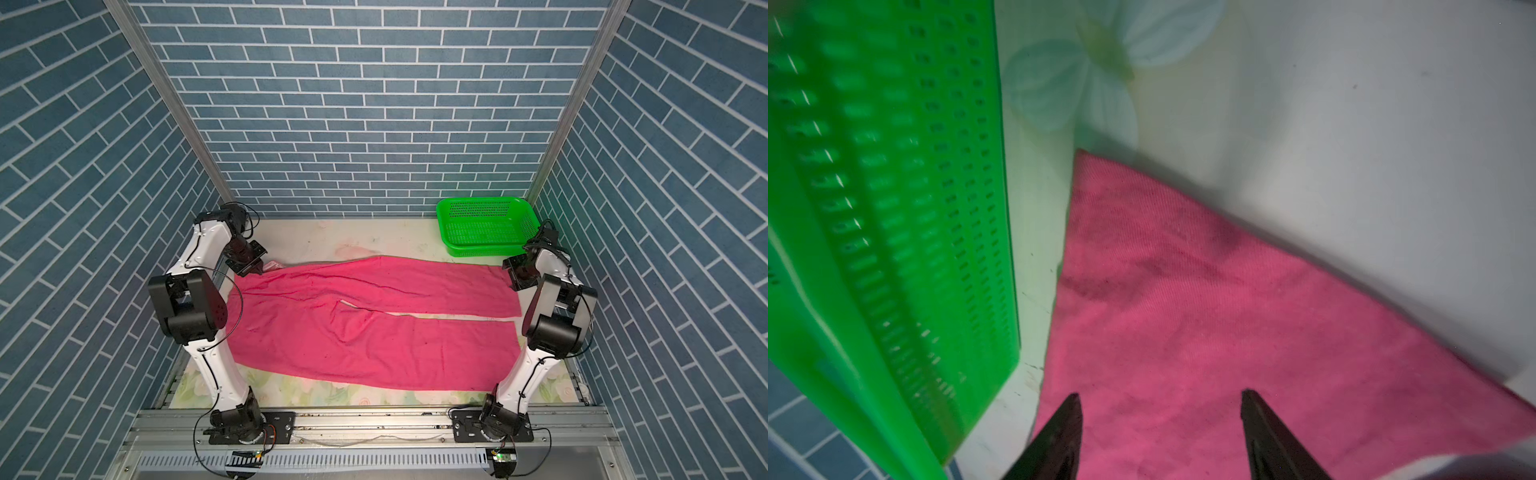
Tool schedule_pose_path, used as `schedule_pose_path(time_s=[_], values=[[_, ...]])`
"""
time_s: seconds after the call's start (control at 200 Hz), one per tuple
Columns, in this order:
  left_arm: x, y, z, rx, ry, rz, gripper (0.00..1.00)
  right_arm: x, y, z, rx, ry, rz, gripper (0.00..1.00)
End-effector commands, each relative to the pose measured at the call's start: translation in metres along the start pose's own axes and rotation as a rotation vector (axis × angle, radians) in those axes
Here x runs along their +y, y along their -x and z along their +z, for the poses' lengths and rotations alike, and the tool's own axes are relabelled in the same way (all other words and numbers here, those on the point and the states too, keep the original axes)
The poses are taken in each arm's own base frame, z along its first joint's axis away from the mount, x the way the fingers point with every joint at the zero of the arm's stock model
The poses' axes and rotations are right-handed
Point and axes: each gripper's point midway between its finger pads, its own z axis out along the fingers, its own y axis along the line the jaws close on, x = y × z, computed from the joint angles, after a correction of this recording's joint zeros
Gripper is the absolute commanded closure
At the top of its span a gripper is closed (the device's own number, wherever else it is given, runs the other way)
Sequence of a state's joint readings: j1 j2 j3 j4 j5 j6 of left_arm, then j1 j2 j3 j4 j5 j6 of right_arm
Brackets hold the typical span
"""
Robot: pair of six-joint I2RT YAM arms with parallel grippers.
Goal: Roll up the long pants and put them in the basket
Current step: Fold the long pant at the center of the board.
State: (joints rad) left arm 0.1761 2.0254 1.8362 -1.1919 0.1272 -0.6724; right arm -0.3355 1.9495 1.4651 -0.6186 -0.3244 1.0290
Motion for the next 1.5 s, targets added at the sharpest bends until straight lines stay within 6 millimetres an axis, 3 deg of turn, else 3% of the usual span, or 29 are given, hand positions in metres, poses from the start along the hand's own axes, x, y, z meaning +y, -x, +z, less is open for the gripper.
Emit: schedule_pose_path(time_s=[0.0,0.29,0.48,0.51,0.695,0.89,1.025,1.28,1.495], values=[[0.006,-0.004,-0.003,-0.002,0.027,0.045,1.00,0.028,0.015,0.017,0.010,0.111,0.179,0.40],[0.008,-0.009,-0.001,0.020,0.032,0.075,1.00,0.057,0.026,0.064,0.008,0.249,0.333,0.43],[0.008,-0.008,-0.001,0.018,0.034,0.078,1.00,0.068,0.021,0.074,0.023,0.233,0.348,0.45],[0.008,-0.007,-0.001,0.017,0.035,0.078,1.00,0.057,0.017,0.087,0.044,0.181,0.363,0.45],[0.007,-0.002,-0.005,0.004,0.049,0.090,1.00,0.018,-0.012,0.098,0.124,-0.033,0.395,0.47],[0.008,0.000,-0.006,-0.005,0.056,0.092,1.00,-0.019,-0.035,0.095,0.172,-0.188,0.382,0.47],[0.010,0.001,-0.007,-0.008,0.067,0.097,1.00,-0.039,-0.047,0.082,0.186,-0.280,0.355,0.46],[0.015,0.004,-0.009,-0.015,0.086,0.098,1.00,-0.070,-0.055,0.058,0.197,-0.425,0.333,0.47],[0.035,0.003,-0.017,-0.024,0.115,0.076,1.00,-0.066,-0.036,0.044,0.137,-0.453,0.277,0.49]])
